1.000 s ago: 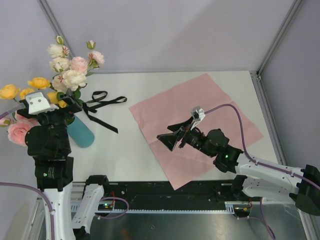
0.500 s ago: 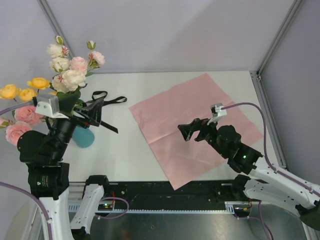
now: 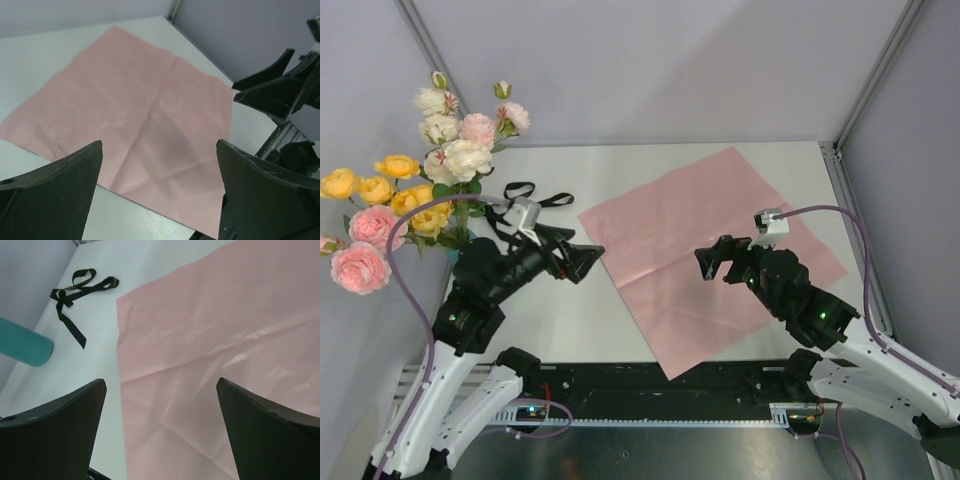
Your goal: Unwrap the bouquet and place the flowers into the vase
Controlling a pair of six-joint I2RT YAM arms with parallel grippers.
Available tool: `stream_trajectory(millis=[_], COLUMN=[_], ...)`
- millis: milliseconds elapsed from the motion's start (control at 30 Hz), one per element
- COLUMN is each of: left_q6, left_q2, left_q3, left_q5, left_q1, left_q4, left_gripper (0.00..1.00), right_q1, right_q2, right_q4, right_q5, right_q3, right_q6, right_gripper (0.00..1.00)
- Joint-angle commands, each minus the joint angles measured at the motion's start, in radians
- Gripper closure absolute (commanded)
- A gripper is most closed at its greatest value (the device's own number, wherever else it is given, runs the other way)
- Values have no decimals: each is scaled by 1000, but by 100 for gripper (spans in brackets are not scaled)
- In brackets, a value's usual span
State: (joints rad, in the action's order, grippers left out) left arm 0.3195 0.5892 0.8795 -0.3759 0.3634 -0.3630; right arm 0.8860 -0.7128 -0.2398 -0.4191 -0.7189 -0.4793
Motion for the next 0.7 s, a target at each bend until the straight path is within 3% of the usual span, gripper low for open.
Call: stream_trajectory(millis=[0,667], left_q6=[14,-3], left_q2=[24,7], left_q3=[-97,-174], left_q5=[104,144], left_q1=[81,90], left_q4=[120,129], left_gripper=[0,0], right_q1=[-1,-1], right_q2=[-8,-22], right_q4=[-15,7], right_q5=[-26,-68], right_q3=[-42,-40], right_q6=[-28,-29], right_gripper=[1,1])
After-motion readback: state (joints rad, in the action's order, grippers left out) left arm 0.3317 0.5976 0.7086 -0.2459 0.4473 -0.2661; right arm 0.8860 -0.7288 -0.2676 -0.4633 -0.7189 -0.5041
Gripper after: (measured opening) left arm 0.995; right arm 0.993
